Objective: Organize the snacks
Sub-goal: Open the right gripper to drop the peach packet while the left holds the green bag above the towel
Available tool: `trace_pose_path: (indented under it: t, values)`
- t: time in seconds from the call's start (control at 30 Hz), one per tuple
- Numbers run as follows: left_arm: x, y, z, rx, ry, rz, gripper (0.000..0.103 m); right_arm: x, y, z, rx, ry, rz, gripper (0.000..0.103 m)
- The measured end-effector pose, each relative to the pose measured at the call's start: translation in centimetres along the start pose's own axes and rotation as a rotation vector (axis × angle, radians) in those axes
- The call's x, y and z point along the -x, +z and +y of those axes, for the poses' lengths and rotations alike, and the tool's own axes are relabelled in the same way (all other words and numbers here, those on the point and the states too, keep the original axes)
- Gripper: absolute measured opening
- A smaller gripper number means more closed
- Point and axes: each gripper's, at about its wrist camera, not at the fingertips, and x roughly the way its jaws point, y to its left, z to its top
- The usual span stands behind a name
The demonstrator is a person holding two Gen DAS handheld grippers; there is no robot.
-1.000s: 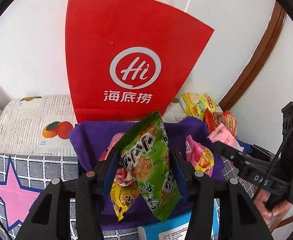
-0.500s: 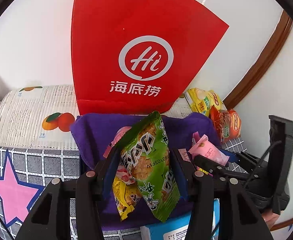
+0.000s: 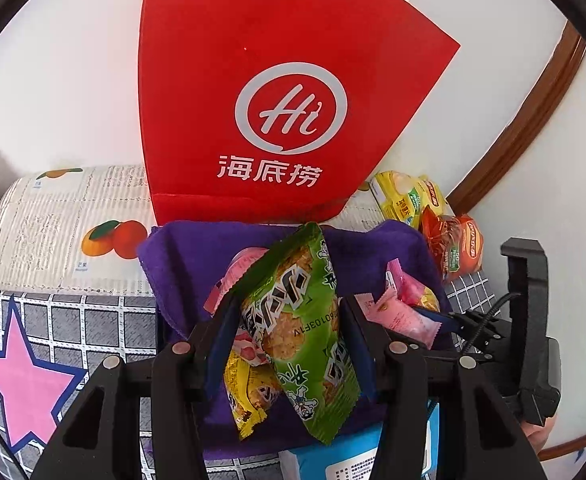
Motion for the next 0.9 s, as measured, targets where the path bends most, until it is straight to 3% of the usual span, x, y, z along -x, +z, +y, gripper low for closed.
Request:
trace_pose_path:
  t: [0.13, 0.67, 0.9]
  values:
    - [-0.1, 0.0, 0.1, 0.002, 0.002, 0.003, 0.049, -0.3, 0.1, -0.3, -0.029, 0.030, 0.001, 0.062]
    - [-0.9, -0.2, 0.3, 0.005, 0.005, 0.026, 0.049, -0.4, 0.0, 0.2, 0.015, 0.016, 0.023, 0.063]
    - [-1.2, -0.3, 0.3, -0.003, 0.006, 0.036, 0.049, 1.9, 0.1, -0.2, -0.011, 0.056, -0.036, 0.063]
